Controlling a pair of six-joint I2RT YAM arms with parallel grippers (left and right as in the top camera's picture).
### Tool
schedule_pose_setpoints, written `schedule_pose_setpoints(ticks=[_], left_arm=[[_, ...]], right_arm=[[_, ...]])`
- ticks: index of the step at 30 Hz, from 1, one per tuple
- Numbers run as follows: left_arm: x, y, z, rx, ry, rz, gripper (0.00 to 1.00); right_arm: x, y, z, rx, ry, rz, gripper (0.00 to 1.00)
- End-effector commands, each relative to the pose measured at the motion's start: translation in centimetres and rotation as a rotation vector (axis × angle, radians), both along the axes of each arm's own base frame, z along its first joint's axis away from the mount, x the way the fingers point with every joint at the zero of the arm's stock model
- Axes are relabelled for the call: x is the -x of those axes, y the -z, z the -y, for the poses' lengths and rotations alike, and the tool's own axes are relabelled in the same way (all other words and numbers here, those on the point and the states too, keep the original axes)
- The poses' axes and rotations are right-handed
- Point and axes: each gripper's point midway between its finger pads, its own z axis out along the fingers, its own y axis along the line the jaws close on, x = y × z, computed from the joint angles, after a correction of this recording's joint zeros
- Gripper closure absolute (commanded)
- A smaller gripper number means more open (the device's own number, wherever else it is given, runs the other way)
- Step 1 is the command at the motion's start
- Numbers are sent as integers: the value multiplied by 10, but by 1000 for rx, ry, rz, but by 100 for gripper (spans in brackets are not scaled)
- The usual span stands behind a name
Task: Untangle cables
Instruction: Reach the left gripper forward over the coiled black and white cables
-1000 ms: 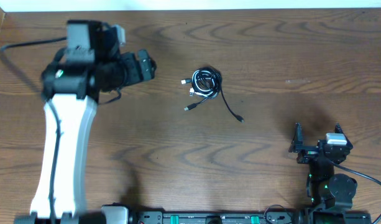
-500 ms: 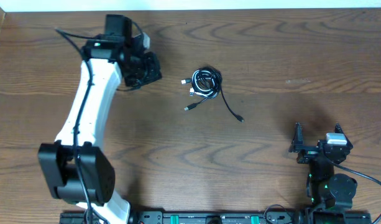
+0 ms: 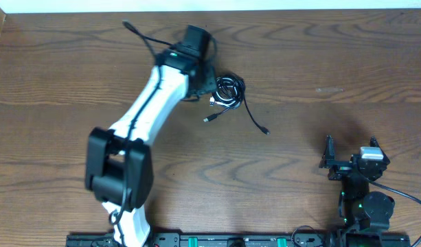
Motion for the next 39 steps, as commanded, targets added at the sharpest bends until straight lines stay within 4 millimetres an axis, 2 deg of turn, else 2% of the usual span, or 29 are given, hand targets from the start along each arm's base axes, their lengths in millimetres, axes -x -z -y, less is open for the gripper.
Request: schedule_pose_setpoints(ticks=[1, 6, 7, 8, 9, 10, 16, 18, 19, 22, 26, 28, 31, 34, 35, 36, 37, 39], left_arm=[[-4, 22, 18, -35, -2, 3, 41], [-12, 33, 36, -21, 23, 33, 36], [-13, 32, 36, -18, 23, 40, 37], [-14, 29, 37, -15, 24, 48, 43], [-16, 24, 36, -13, 28, 58, 49], [-18, 16, 35, -9, 34, 76, 50], [-23, -39, 33, 29, 6, 191, 50], [-20, -45, 38, 36, 13, 200, 49], [-19, -45, 40, 37, 19, 200, 45], [-14, -35, 51, 30, 42, 183, 40], [-15, -7, 66, 18, 68, 157, 35], [-17, 6, 67, 10, 70, 143, 26], [-19, 23, 65, -11, 65, 121, 25], [-23, 38, 51, -90, 34, 121, 27], [-24, 42, 47, -113, 27, 118, 30], [-22, 44, 45, -121, 26, 110, 50], [-22, 44, 45, -125, 34, 110, 62], [-25, 36, 42, -134, 64, 130, 92]], right_arm=[[0, 1, -1, -13, -4, 0, 1], [0, 1, -1, -14, -4, 1, 1], [0, 1, -1, -13, -4, 0, 1], [0, 1, -1, -13, -4, 0, 1], [0, 1, -1, -14, -4, 1, 1], [0, 1, -1, -14, -4, 1, 1], [0, 1, -1, -14, -4, 1, 1], [0, 1, -1, -14, -4, 1, 1], [0, 1, -1, -13, -4, 0, 1], [0, 1, -1, -13, -4, 0, 1], [0, 1, -1, -13, -4, 0, 1], [0, 1, -1, -14, -4, 1, 1], [0, 1, -1, -14, -4, 1, 1], [0, 1, -1, -13, -4, 0, 1], [0, 1, -1, -14, -4, 1, 1], [0, 1, -1, -14, -4, 1, 1], [0, 1, -1, -14, -4, 1, 1], [0, 1, -1, -14, -4, 1, 1]])
